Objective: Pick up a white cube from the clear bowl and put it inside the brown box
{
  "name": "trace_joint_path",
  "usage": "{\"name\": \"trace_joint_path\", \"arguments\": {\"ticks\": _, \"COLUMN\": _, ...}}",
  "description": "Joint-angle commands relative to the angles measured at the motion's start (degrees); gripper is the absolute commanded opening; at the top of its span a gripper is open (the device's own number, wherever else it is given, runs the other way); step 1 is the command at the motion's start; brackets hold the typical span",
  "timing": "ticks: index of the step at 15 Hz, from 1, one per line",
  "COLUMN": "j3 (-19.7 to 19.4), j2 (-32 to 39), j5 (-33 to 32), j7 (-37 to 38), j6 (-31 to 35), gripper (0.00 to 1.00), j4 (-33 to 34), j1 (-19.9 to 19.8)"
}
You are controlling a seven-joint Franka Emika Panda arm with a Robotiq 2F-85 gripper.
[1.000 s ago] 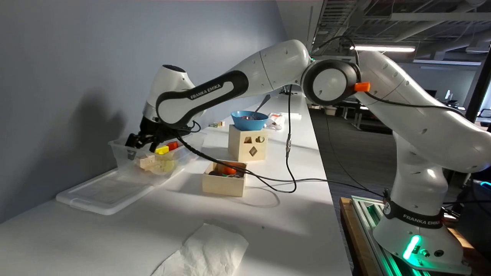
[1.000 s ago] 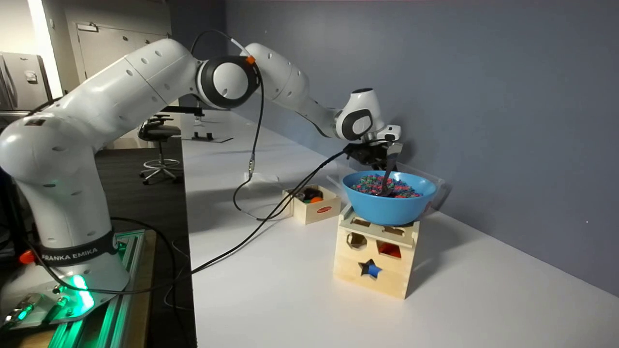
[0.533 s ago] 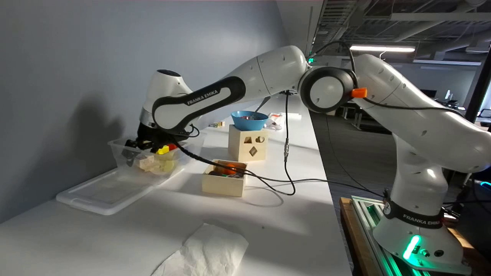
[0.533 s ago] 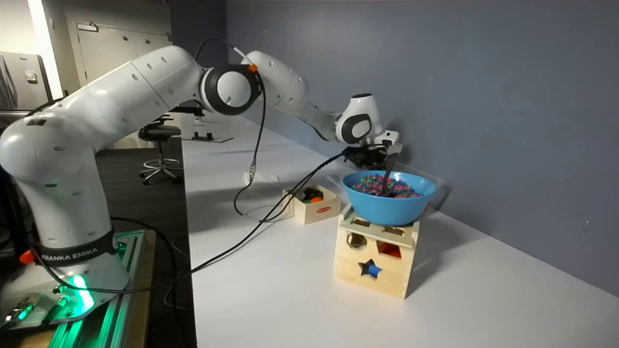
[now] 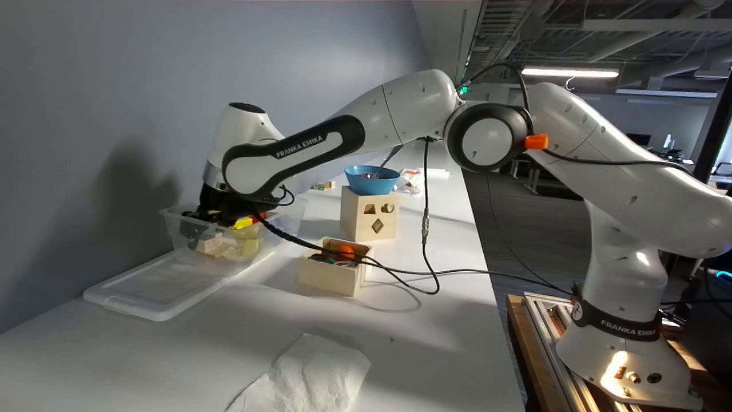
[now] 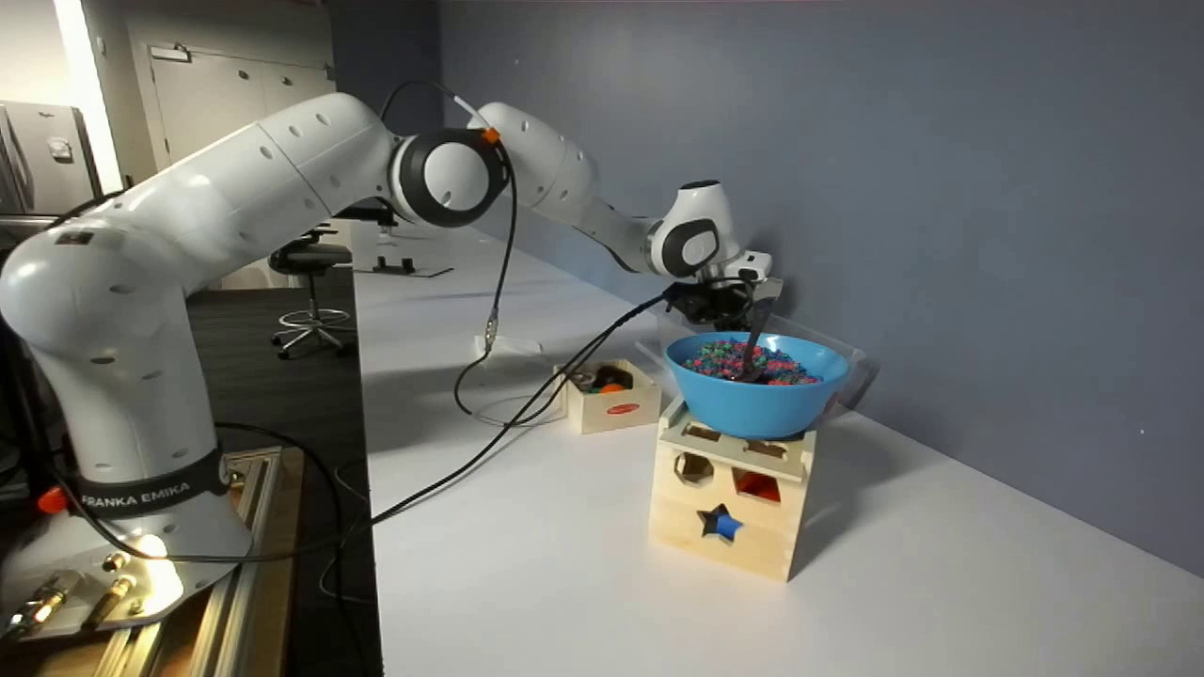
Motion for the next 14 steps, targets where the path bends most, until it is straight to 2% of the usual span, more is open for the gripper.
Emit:
{"name": "trace_joint_path", "arguments": {"ticks": 1, "j3": -1.1, "j2": -4.1, "j5": -1.7, "j7": 1.5, "j6": 1.1, "gripper": 0.42, "j4": -3.7, "j1": 0.7}}
{"name": "trace_joint_path", "arguments": {"ticks": 6, "j3": 0.4, "j2": -11.0, "j5": -1.4, "j7": -2.2, "j6": 0.2, "gripper": 0.42, "j4": -10.6, "j1": -0.1}}
{"name": "trace_joint_path", "arguments": {"ticks": 9, "j3": 0.9, "j2": -17.0, "j5": -1.3, "j7": -3.9, "j6": -0.4, "gripper": 0.42, "j4": -18.8, "j1": -0.4}}
{"name": "trace_joint_path", "arguments": {"ticks": 11, "j3": 0.3, "j2": -20.4, "j5": -1.6, "j7": -2.6, "j6": 0.7, "gripper": 0.42, "j4": -23.6, "j1": -0.3}}
{"name": "trace_joint_path", "arguments": {"ticks": 14, "j3": -2.2, "j2": -25.4, "j5": -2.8, "j7": 2.8, "j6": 6.0, "gripper": 0.42, "j4": -31.1, "j1": 0.9}}
